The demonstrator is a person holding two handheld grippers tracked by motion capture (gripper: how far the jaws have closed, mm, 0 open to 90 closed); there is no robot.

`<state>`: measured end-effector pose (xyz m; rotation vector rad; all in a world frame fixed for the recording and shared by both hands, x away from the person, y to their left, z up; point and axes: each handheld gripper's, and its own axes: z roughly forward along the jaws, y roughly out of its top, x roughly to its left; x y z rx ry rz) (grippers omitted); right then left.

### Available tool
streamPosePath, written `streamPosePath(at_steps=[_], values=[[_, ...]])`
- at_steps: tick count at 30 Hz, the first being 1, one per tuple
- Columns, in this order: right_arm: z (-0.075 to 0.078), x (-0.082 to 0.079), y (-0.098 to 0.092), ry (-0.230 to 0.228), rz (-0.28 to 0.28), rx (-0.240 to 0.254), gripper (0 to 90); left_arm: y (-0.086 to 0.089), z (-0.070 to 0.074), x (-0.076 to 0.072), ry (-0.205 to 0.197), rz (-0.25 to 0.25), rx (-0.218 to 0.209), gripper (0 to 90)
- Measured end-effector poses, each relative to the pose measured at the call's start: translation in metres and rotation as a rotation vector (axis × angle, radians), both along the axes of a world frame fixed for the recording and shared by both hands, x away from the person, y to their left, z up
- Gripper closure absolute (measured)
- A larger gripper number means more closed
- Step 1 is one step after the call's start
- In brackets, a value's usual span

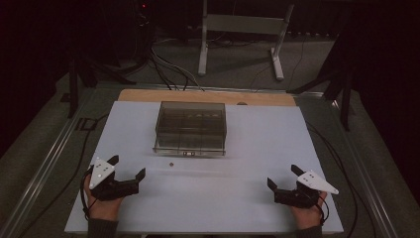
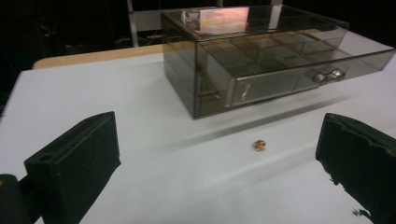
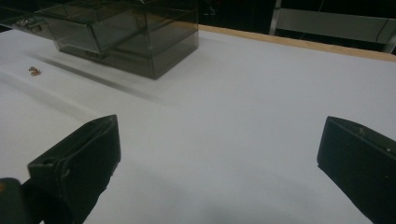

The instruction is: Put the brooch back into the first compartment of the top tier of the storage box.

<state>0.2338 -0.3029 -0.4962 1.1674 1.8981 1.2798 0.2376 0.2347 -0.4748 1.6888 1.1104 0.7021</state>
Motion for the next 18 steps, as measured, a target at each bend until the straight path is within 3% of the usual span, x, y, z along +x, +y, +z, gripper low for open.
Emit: streamPosePath(at_steps=[18], values=[[0.000, -0.003, 0.003, -0.015, -0.001, -0.010, 0.1, -0.035, -0.009, 0.023, 0.061, -0.044, 0.036, 0.4]])
